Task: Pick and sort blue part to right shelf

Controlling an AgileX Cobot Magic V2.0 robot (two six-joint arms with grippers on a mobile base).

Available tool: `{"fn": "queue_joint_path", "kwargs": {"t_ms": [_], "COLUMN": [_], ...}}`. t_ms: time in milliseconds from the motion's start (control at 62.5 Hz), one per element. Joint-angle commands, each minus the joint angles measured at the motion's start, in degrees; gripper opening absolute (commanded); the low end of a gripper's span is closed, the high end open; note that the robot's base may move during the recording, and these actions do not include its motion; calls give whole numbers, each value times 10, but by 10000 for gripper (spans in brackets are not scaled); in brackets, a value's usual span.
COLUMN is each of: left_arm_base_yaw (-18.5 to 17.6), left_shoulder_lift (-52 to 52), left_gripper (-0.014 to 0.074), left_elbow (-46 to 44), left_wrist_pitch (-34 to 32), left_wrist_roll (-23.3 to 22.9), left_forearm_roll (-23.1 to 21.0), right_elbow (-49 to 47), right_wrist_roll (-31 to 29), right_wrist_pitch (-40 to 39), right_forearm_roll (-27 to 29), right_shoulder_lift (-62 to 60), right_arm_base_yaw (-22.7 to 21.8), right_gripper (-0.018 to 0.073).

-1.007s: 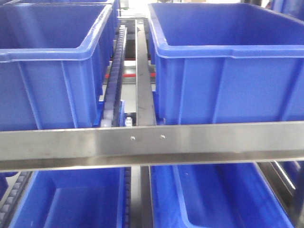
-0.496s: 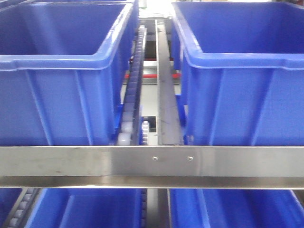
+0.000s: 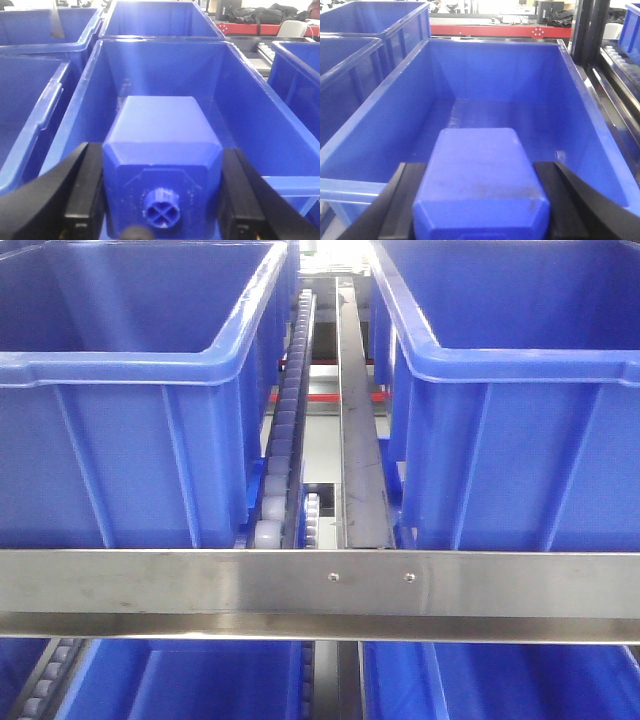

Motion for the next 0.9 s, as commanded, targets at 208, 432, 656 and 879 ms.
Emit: {"fn": "queue_joint_path", "kwargs": {"t_ms": [208,432,656,879], "left_arm_base_yaw": [0,0,0,0], "left_shoulder_lift": [8,8,8,8], "left_gripper": [386,386,386,386], "left_elbow": [-17,-17,-17,-17], "left_wrist_pitch": [-51,-51,-51,-59], "left_wrist_roll": [-1,-1,-1,-1], "left_forearm_roll": [-2,-2,-2,-4], "right_elbow": [-17,-17,-17,-19], "right_wrist_roll": [-6,-6,-6,-6], "right_wrist_pitch": [-54,-56,-59,-57], "right_forearm_roll": [-6,-6,-6,-6], "right_shoulder_lift": [4,4,4,4], "right_arm_base_yaw": [-2,-2,-2,-1], "right_gripper": [407,407,407,407]}}
